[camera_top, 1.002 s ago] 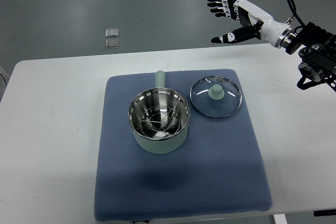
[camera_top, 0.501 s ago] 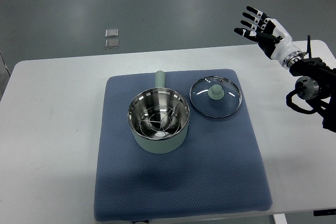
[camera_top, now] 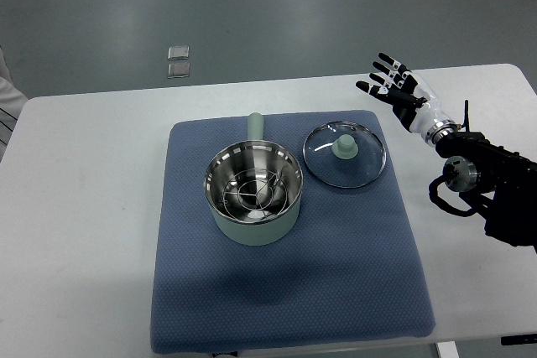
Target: Open lid and place right of pot
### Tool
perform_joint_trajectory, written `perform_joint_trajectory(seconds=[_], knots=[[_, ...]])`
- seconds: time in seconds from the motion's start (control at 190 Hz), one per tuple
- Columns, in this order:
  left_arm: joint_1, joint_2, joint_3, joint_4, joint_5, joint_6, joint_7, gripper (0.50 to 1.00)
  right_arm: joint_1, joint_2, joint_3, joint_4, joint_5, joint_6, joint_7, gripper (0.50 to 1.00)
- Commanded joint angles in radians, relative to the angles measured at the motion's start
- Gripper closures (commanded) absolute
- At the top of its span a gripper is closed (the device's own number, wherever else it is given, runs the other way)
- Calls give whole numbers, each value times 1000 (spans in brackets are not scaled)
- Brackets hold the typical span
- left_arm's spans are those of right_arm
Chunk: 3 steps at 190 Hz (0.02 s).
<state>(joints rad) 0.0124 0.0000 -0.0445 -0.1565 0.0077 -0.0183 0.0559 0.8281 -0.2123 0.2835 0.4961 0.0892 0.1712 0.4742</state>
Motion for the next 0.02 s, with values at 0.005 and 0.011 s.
perform_joint_trajectory(seconds=[0.005, 0.011], knots=[[0, 0, 0, 0, 0, 0, -1, 500, -12, 1, -1, -1, 0, -5, 20, 570], [0, 0, 0, 0, 0, 0, -1, 500, -12, 1, -1, -1, 0, -5, 20, 570]])
